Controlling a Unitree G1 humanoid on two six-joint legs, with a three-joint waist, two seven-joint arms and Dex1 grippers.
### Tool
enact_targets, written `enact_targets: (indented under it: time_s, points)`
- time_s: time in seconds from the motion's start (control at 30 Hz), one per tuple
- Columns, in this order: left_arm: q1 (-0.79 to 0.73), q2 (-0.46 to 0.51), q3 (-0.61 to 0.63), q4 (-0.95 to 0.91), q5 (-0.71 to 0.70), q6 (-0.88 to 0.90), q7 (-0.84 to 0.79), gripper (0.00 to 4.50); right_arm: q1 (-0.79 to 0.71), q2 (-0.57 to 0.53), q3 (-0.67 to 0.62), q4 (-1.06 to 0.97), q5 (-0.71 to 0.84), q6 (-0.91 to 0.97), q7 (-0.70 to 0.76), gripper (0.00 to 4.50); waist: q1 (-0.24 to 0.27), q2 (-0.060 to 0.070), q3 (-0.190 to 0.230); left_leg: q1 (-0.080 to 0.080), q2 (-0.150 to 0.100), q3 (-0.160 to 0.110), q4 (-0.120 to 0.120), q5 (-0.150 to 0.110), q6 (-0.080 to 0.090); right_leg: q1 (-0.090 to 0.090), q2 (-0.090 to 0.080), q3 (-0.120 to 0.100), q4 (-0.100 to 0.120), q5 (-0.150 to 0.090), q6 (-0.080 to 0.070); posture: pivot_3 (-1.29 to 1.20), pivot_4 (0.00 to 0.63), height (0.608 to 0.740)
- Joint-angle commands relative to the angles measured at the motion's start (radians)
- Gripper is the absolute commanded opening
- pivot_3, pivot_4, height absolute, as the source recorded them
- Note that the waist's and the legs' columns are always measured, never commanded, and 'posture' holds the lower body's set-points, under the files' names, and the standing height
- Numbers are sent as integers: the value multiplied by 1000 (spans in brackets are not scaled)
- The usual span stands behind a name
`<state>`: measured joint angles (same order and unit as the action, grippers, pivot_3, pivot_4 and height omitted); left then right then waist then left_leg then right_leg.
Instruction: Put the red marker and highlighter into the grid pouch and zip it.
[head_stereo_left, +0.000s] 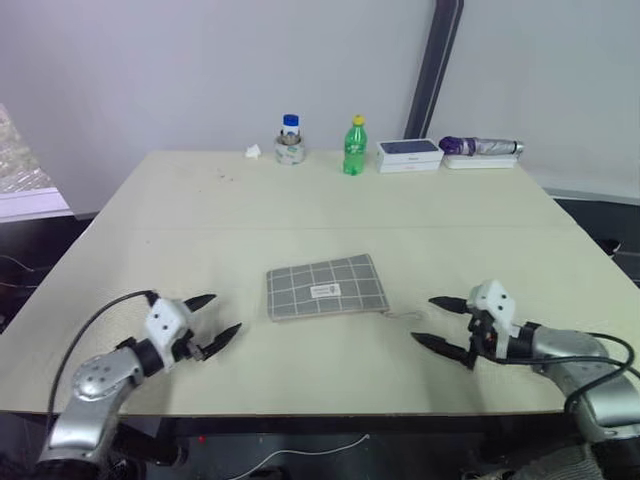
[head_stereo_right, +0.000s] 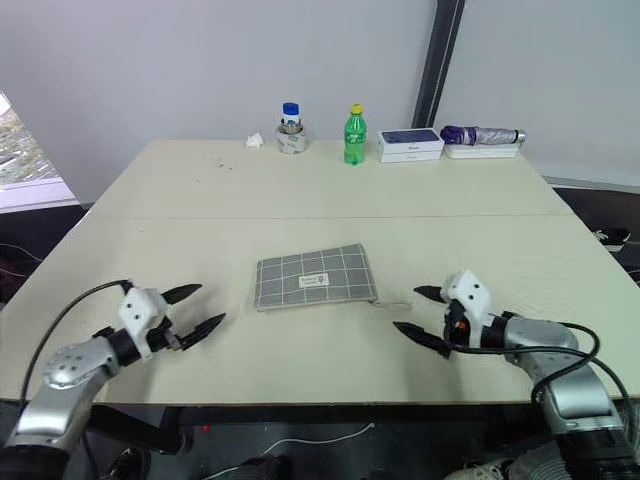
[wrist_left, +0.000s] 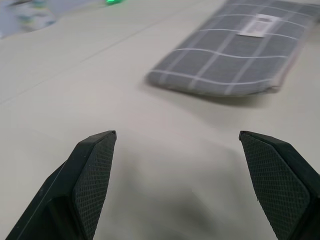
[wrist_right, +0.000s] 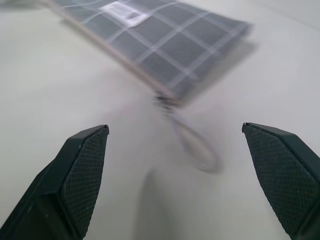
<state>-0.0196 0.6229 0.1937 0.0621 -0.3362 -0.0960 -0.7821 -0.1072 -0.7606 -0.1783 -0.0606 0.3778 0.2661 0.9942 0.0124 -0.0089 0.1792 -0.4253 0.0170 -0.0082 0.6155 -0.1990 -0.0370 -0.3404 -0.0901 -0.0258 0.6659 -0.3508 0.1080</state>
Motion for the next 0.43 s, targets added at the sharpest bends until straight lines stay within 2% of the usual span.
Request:
enact_targets:
  time_s: [0.03,0.3,0.43]
  points:
    - [38,23,89,-28,-13,6,29,4147,30,-25,-63,-20,18,-44,20,4434,-1,0,0,0,0,0,0,0,0,0,0,0,0,0,0,0,150,740]
    - [71,33,160,-11,-19,-17,40,4147,-22,-66,-83,125,-15,-135,48,4434,-2,0,0,1,0,1,0,0,0,0,0,0,0,0,0,0,150,740]
    - [63,32,162,-25,-28,58,57,4147,-68,-50,-64,166,-27,-139,32,4434,-2,0,0,1,0,1,0,0,0,0,0,0,0,0,0,0,150,740]
